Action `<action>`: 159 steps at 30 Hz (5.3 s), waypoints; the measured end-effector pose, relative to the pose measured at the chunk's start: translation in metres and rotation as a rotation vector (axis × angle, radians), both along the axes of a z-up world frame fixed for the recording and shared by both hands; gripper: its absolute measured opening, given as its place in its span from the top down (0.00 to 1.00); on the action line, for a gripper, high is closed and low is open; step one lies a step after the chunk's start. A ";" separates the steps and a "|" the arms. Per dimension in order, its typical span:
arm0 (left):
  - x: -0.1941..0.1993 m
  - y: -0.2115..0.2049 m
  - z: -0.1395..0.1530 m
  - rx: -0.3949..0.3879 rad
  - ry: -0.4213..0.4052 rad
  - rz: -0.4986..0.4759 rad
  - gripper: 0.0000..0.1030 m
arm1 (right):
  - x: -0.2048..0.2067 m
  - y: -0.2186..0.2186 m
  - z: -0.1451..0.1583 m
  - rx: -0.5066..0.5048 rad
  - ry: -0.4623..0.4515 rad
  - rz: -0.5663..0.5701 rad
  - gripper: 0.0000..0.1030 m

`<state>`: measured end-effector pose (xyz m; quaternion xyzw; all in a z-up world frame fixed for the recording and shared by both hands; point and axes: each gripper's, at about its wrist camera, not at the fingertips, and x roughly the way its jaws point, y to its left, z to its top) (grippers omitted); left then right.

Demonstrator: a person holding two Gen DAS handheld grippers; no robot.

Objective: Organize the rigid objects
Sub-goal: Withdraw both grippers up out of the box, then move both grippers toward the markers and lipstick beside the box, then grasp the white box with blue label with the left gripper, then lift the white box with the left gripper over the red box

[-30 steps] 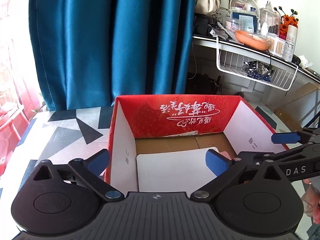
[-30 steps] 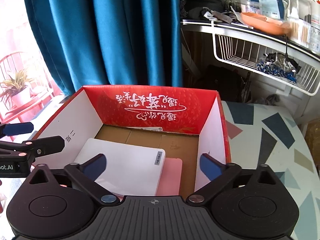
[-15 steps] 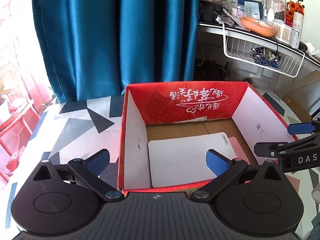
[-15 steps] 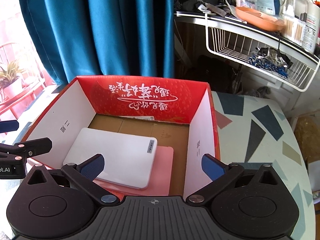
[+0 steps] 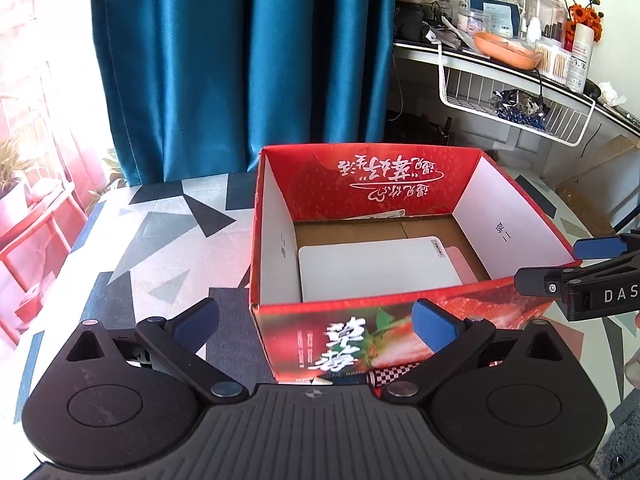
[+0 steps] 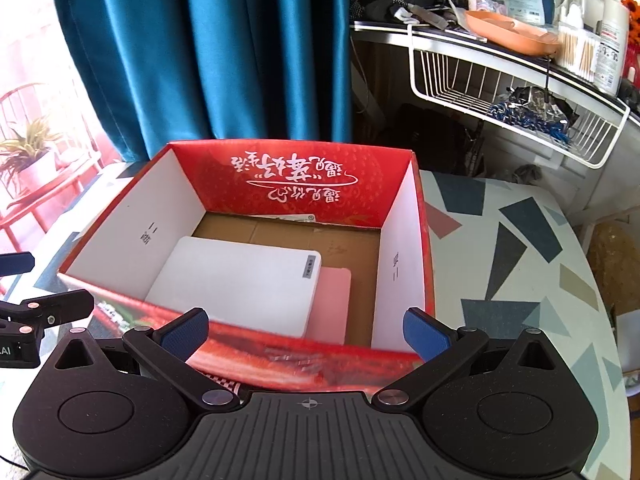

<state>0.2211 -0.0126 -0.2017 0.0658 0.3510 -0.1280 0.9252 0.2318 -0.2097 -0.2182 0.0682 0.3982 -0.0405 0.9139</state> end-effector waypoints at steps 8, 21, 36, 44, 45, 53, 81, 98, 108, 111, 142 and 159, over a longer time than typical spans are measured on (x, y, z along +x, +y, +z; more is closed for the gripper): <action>-0.022 0.011 -0.021 -0.049 0.016 0.042 0.00 | -0.039 0.003 -0.013 0.011 -0.063 0.006 0.00; -0.061 0.026 -0.072 -0.104 0.066 0.091 0.00 | -0.097 0.015 -0.085 0.013 -0.095 -0.004 0.00; -0.070 0.022 -0.092 -0.087 0.116 0.058 0.00 | -0.109 0.027 -0.116 -0.013 -0.044 0.070 0.00; -0.069 0.022 -0.095 -0.097 0.136 0.061 0.00 | -0.110 0.031 -0.115 -0.015 -0.054 0.106 0.01; -0.069 0.022 -0.095 -0.097 0.137 0.061 0.00 | -0.109 0.030 -0.115 -0.013 -0.051 0.100 0.02; -0.068 0.024 -0.095 -0.102 0.135 0.063 0.01 | -0.111 0.030 -0.114 -0.007 -0.056 0.098 0.04; -0.063 0.027 -0.086 -0.144 0.121 0.058 0.16 | -0.117 0.025 -0.111 0.032 -0.065 0.105 0.19; -0.008 0.074 -0.087 -0.188 0.168 -0.036 0.40 | -0.085 0.086 -0.093 -0.007 -0.069 0.320 0.25; 0.012 0.077 -0.101 -0.264 0.243 -0.110 0.45 | -0.056 0.143 -0.100 -0.016 -0.029 0.526 0.37; 0.014 0.074 -0.108 -0.264 0.267 -0.121 0.46 | -0.053 0.149 -0.107 -0.023 -0.003 0.537 0.42; -0.005 0.059 -0.111 -0.340 0.284 -0.101 0.64 | -0.045 0.117 -0.116 -0.021 0.004 0.456 0.63; -0.046 0.040 -0.089 -0.290 0.152 -0.094 0.58 | -0.070 0.117 -0.099 -0.038 -0.072 0.463 0.64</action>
